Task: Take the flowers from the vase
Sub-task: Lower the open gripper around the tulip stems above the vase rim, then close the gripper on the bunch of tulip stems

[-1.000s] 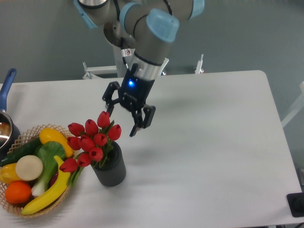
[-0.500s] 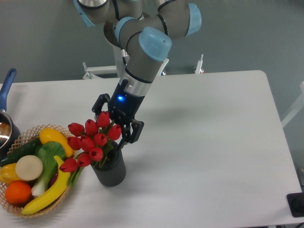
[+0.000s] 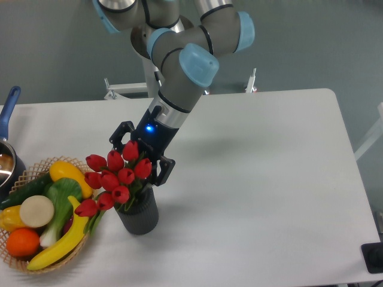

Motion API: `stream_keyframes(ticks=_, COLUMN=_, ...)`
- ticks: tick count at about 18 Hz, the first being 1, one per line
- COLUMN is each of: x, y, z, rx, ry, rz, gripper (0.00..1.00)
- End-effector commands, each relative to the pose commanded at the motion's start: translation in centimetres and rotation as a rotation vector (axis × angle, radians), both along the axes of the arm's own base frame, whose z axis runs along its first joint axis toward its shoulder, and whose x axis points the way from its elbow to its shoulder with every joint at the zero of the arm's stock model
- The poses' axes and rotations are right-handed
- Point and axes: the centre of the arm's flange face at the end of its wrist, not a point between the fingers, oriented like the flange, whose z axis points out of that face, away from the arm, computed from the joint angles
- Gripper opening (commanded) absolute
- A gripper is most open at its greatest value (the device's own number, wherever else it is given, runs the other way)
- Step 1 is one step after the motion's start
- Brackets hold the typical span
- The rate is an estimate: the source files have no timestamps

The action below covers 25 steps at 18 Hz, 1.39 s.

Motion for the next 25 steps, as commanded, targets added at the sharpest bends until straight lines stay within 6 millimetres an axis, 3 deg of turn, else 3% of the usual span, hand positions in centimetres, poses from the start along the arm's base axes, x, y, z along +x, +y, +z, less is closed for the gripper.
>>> stream_keyframes(ticks=18, x=-1.7, y=1.7, z=-0.6, rx=0.041, ry=-0.041, rz=-0.016, gripper=1.00)
stream_keyframes(ticks=23, x=-1.9, y=1.6, z=-0.5, rx=0.042, ry=-0.042, rz=-0.014, gripper=0.67)
stream_keyframes(ticks=25, x=-1.9, y=1.6, z=-0.5, rx=0.042, ry=-0.042, rz=-0.014, gripper=0.63)
